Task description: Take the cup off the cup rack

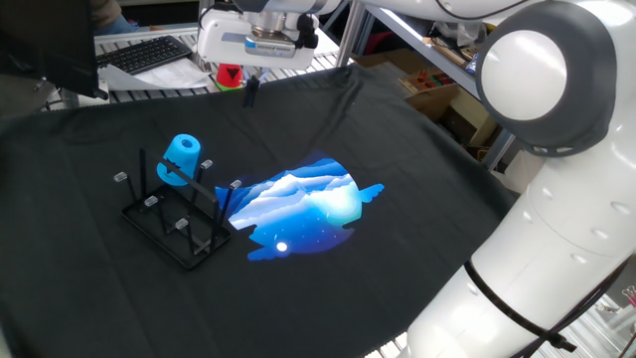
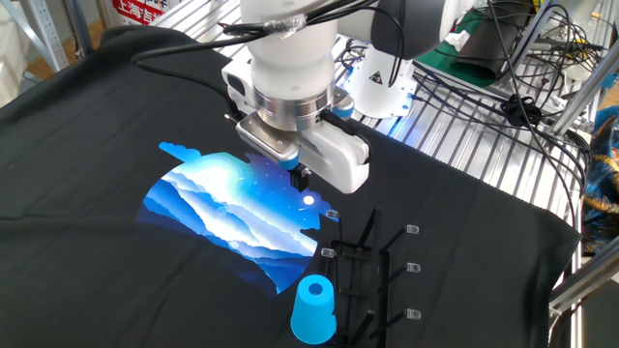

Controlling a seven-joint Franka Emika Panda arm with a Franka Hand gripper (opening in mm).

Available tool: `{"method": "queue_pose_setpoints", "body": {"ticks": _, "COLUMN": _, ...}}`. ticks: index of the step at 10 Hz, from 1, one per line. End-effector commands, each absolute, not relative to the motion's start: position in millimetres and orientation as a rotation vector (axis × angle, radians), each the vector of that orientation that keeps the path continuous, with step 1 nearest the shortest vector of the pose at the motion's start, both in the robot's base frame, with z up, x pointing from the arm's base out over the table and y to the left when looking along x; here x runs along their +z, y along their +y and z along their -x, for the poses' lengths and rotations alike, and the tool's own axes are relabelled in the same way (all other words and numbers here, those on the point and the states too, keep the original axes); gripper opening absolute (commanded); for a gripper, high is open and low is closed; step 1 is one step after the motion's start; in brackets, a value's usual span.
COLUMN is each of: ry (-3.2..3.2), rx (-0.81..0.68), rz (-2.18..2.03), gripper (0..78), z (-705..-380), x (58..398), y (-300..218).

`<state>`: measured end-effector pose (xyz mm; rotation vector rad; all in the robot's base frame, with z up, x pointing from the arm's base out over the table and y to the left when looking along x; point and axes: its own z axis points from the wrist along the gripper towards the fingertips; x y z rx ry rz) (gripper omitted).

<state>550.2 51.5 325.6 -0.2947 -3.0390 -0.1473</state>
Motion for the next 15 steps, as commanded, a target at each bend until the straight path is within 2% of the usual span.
{"method": "queue_pose_setpoints", "body": {"ticks": 1, "ry": -3.041, "rx": -0.167, "rz": 0.301, "gripper": 0.0, "z": -551, "x": 327, "y": 51}}
{"method": "queue_pose_setpoints", "body": {"ticks": 3, "ry": -3.032, "rx": -0.211, "rz": 0.324, "gripper": 0.0, "z": -551, "x": 327, "y": 51}}
{"method": "queue_pose_setpoints", "body": {"ticks": 8, "ry": -3.029, "rx": -0.205, "rz": 0.343, "gripper": 0.0, "z": -553, "x": 326, "y": 54}}
{"method": "queue_pose_setpoints", "body": {"ticks": 15, "ry": -3.006, "rx": -0.168, "rz": 0.442, "gripper": 0.0, "z": -589, "x": 295, "y": 101}}
